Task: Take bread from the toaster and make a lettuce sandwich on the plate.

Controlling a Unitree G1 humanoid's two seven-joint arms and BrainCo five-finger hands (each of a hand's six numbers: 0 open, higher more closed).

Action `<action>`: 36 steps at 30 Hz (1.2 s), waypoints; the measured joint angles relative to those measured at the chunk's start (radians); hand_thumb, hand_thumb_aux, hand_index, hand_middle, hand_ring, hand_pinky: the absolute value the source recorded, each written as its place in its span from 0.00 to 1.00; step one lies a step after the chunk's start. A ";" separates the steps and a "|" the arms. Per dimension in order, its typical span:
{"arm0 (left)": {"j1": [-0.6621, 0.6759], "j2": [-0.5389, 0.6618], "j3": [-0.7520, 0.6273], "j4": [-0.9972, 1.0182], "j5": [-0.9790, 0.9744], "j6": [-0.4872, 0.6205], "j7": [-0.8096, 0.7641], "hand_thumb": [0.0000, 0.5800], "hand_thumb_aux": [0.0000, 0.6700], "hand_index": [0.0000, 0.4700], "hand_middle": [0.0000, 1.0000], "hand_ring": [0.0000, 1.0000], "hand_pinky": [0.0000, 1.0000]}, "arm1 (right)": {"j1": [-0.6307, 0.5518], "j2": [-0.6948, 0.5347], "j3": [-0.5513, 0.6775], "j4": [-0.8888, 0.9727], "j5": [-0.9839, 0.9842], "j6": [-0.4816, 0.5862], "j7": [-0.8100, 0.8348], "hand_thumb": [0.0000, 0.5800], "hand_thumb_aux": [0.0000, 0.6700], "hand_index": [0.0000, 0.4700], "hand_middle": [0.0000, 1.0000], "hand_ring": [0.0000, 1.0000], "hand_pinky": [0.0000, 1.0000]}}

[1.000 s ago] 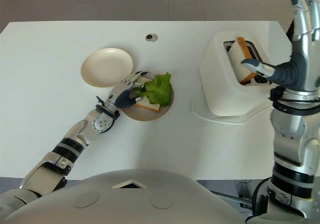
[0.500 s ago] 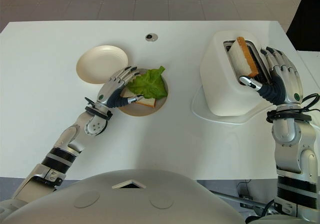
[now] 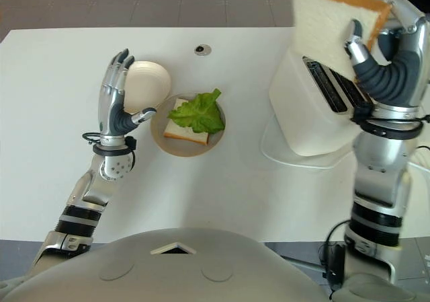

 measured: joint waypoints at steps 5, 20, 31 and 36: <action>0.011 -0.001 0.021 0.050 0.006 -0.050 0.060 0.00 0.00 0.00 0.00 0.00 0.00 | -0.013 0.175 0.305 0.224 0.070 0.007 0.118 1.00 1.00 1.00 1.00 1.00 1.00; -0.028 0.115 -0.167 0.164 0.291 -0.163 0.081 0.85 0.61 0.61 0.00 0.00 0.00 | -0.020 0.419 0.430 0.786 0.133 -0.020 0.062 1.00 1.00 1.00 1.00 1.00 1.00; -0.294 0.107 -0.346 0.521 0.256 -0.230 -0.080 0.98 0.85 0.85 0.00 0.00 0.00 | -0.037 0.404 0.428 0.803 0.076 0.011 -0.018 0.00 0.00 0.00 0.20 0.20 0.20; -0.339 0.109 -0.349 0.574 0.121 -0.271 -0.187 0.46 0.26 0.26 0.00 0.00 0.00 | -0.018 0.383 0.435 0.770 0.024 0.014 -0.030 0.00 0.00 0.00 0.00 0.00 0.00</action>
